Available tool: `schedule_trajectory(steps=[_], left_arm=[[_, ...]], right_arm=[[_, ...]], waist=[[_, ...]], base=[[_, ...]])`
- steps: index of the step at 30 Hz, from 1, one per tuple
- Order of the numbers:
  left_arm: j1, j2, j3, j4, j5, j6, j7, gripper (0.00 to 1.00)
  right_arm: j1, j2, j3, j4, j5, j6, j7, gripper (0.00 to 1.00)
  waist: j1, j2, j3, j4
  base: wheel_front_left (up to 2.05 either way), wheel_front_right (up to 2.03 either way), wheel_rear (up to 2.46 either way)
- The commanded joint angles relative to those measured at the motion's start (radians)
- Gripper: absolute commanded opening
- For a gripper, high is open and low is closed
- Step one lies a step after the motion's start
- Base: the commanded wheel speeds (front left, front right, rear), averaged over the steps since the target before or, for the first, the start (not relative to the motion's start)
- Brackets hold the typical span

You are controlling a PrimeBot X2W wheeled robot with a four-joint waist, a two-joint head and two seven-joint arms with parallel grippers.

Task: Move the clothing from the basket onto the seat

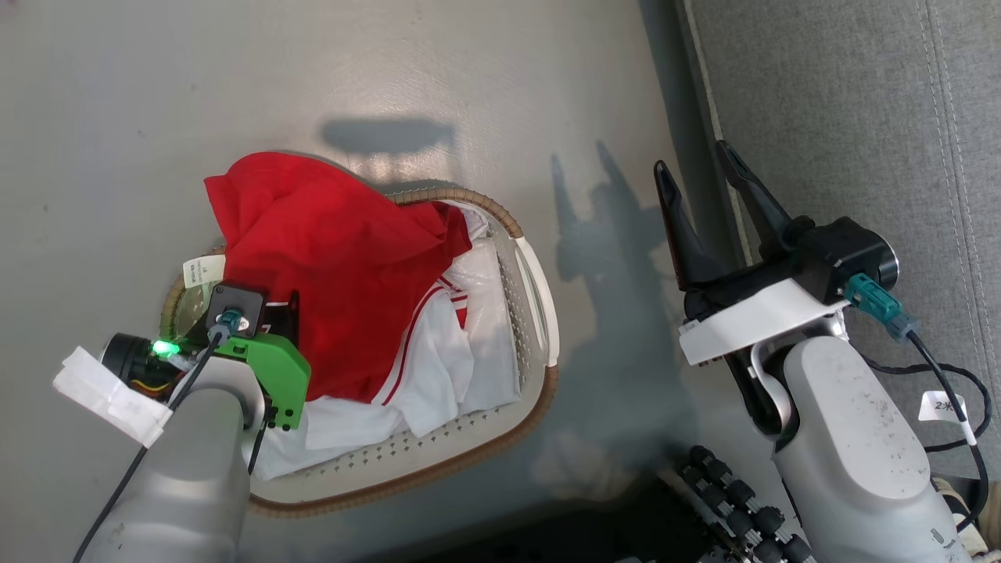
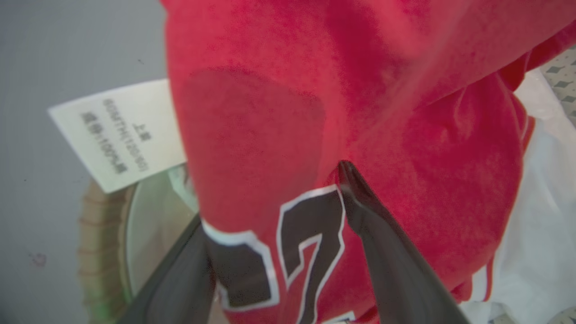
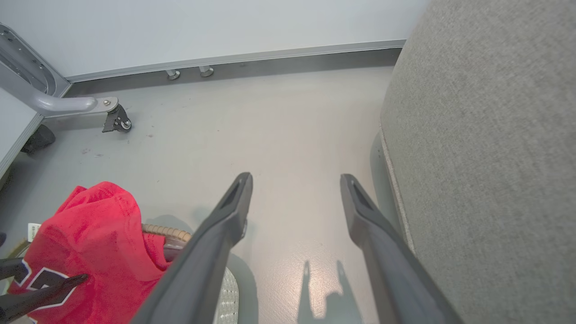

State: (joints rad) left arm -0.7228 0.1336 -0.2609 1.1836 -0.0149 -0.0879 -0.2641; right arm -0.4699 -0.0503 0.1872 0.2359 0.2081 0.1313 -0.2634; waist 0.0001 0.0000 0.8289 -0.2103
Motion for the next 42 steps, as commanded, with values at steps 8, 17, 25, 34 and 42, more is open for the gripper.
schedule_trajectory(steps=[8,17,25,34,42], left_arm=[[-0.048,-0.003,-0.043,-0.003,0.015,-0.015,-0.001,1.0],[-0.042,0.005,-0.066,-0.006,0.007,-0.017,-0.001,0.0],[0.02,-0.009,-0.046,-0.031,-0.039,-0.025,-0.001,0.0],[0.136,-0.042,-0.041,-0.094,-0.089,-0.034,-0.001,0.0],[0.26,-0.069,-0.031,-0.209,-0.135,-0.037,-0.001,0.0]], right_arm=[[-0.02,-0.002,0.013,-0.015,0.021,-0.001,-0.002,1.0],[-0.029,-0.002,0.017,-0.009,0.033,-0.001,-0.002,1.0],[-0.013,-0.002,0.006,0.018,0.029,-0.001,-0.002,1.0],[0.031,-0.002,-0.006,0.055,0.019,-0.001,-0.002,1.0],[0.09,-0.003,-0.039,0.083,0.009,-0.001,-0.002,1.0]], waist=[[-0.0001,0.0,0.039,-0.023],[-0.0001,0.0,0.042,-0.036],[-0.0001,0.0,-0.033,-0.032],[-0.0001,0.0,-0.195,-0.004],[-0.0001,0.0,-0.346,0.033]], base=[[0.0,0.0,0.0],[0.0,0.0,0.0],[0.0,0.0,0.0],[0.0,0.0,0.0],[0.0,0.0,0.0]])
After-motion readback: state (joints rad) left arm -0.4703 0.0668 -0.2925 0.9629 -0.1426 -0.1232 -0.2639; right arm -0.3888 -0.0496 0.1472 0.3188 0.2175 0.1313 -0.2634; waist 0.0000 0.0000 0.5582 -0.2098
